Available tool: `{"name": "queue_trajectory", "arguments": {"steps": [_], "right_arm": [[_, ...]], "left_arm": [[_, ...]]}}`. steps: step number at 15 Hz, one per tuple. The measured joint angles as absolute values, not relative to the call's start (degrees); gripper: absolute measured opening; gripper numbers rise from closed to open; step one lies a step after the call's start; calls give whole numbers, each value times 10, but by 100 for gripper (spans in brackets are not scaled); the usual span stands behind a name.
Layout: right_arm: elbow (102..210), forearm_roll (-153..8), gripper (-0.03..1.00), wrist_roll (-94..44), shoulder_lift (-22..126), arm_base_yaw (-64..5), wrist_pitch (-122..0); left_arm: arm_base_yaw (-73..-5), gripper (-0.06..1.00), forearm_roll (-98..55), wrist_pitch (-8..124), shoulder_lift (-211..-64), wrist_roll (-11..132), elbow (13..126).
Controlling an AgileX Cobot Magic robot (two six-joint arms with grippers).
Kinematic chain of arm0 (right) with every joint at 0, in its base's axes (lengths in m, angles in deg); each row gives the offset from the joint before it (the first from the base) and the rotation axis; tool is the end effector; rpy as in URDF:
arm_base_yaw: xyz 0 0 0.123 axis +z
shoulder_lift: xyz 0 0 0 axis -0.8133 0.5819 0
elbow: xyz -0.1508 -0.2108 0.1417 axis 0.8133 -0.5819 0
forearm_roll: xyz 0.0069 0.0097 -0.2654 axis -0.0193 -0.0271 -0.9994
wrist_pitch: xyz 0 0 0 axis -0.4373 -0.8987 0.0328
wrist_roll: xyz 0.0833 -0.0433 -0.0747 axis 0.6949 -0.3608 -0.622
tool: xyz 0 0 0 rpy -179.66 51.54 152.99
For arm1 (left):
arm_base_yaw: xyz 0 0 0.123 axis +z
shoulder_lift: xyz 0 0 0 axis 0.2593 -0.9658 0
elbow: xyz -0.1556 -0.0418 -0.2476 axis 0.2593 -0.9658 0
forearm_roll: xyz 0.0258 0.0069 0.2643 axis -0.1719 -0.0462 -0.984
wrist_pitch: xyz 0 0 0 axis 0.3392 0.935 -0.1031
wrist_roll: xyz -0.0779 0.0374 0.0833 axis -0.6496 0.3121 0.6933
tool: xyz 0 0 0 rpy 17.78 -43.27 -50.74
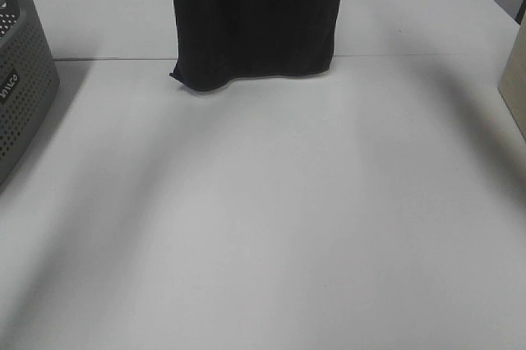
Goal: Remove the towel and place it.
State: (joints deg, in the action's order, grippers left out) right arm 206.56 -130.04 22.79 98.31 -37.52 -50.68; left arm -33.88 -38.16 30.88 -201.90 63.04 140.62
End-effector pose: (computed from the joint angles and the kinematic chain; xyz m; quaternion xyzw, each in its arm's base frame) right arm 0.5168 0.1588 0.4886 -0.2169 0.5532 -0.0505 0.8027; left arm 0.5444 -0.1884 0.4761 0.2063 0.3528 0.1587 0.8988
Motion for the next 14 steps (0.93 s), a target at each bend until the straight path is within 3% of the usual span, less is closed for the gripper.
{"name": "queue_trajectory", "arguments": {"steps": [14], "right_arm": [[2069,-1269,2,245,1016,-388,-463]], "left_arm": [[-323,0,-416,337,-2060,595,1446]]}}
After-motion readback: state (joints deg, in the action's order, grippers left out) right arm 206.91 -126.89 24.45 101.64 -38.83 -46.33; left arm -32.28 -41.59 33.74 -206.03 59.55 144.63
